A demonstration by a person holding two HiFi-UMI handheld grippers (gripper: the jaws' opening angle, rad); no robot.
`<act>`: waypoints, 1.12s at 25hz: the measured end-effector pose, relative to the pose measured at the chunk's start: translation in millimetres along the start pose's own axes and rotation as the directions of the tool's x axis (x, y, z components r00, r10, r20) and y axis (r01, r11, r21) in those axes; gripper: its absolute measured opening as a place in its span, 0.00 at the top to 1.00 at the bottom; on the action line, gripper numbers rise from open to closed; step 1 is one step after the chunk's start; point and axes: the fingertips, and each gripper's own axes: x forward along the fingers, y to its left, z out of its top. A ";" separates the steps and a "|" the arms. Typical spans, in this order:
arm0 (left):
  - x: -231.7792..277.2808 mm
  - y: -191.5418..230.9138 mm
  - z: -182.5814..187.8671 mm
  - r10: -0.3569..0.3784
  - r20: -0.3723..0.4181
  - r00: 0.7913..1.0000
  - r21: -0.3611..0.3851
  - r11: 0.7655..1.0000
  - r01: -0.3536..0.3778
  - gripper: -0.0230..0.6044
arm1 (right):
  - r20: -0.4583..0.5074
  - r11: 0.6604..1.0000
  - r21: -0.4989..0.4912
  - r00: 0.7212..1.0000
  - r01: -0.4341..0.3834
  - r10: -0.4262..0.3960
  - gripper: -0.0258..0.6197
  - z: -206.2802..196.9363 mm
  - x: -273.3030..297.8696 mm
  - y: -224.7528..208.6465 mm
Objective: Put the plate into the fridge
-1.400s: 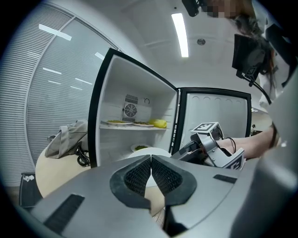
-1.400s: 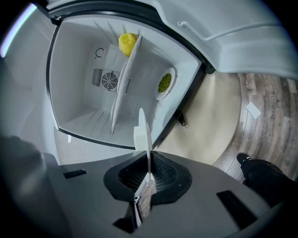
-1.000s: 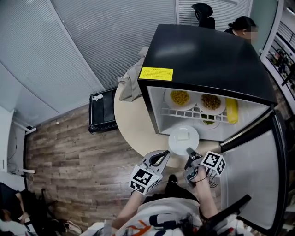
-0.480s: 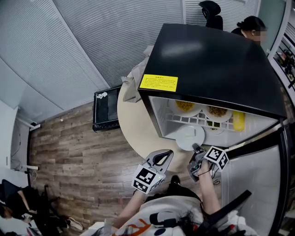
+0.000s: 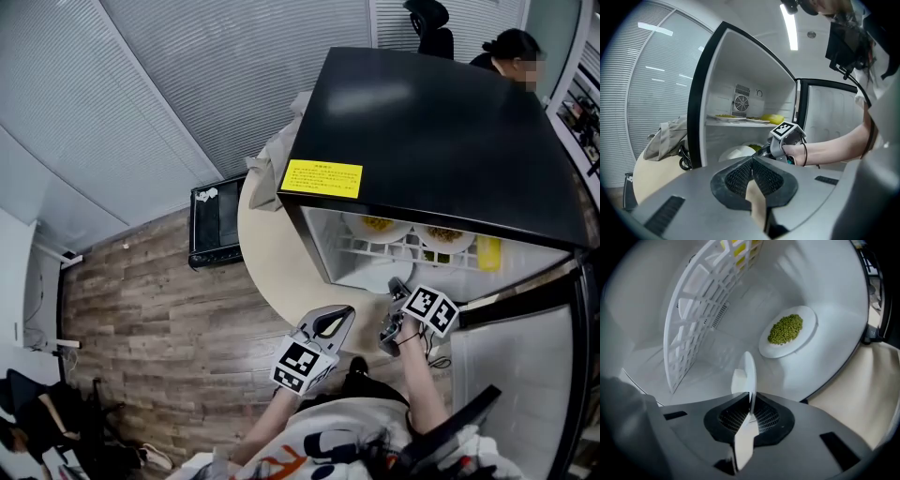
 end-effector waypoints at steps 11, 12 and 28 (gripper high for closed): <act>-1.8 5.7 -1.9 0.008 -0.006 1.000 -0.008 1.000 -0.008 0.95 | 0.028 0.964 -0.252 0.996 0.086 -0.081 0.87 8.2 11.8 5.5; -1.9 6.0 -2.5 0.010 -0.007 1.000 -0.008 1.000 -0.010 0.95 | 0.028 0.961 -0.261 0.996 0.089 -0.084 0.87 9.1 14.1 5.9; -10.0 9.1 -9.6 0.041 -0.013 0.999 -0.020 0.999 -0.042 0.95 | 0.035 0.844 -0.515 0.988 0.147 -0.151 0.79 25.4 44.8 17.0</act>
